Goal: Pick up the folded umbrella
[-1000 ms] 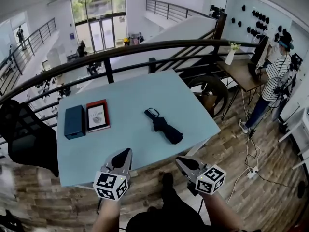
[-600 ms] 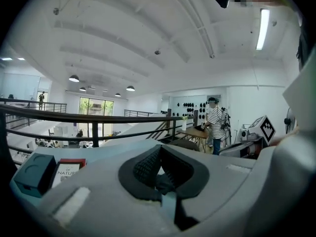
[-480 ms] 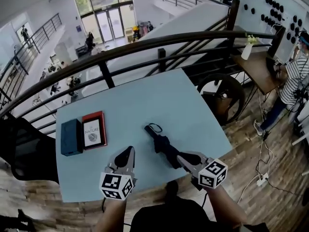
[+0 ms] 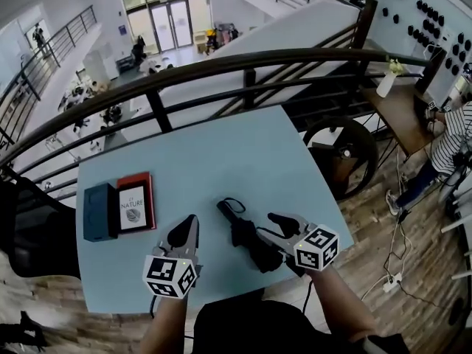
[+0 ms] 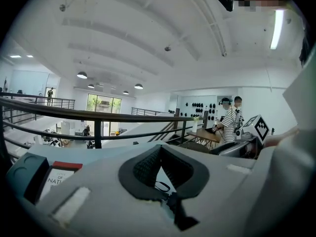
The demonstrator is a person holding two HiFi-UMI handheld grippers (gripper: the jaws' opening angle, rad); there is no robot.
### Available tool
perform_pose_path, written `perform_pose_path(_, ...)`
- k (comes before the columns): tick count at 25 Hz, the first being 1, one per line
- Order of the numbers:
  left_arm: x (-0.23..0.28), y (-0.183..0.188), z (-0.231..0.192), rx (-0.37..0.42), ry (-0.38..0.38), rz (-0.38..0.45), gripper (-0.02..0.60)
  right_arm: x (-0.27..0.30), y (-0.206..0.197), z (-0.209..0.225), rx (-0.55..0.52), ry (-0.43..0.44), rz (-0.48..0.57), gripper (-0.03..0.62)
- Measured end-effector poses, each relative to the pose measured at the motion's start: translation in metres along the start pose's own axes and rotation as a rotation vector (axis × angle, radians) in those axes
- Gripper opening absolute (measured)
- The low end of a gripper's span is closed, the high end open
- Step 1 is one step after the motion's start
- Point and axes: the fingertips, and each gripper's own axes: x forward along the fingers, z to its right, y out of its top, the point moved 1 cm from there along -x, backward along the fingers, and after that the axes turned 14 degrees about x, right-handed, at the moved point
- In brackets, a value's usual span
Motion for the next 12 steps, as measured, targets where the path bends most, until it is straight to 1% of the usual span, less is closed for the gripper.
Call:
perform_pose_path(2,0.006,-0.003,-0.008,0.012,-0.008,-0.003,0.006,0.015,-0.008,0.009,0.020,-0.025,-0.055,0.246)
perform_pose_path(6,0.019,-0.019,-0.018,0.006,-0.025,-0.007,0.006,0.049,-0.041,0.032,0.036,-0.088,-0.220,0.297)
perform_pose_path(9,0.025,-0.033,-0.020,-0.022,-0.043,-0.014,0.006,0.074,-0.077,0.051,0.069,-0.129,-0.353,0.345)
perform_pose_path(12,0.028,-0.048,-0.017,-0.054,-0.062,-0.030,0.006,0.089,-0.119,0.070,0.089,-0.160,-0.501,0.365)
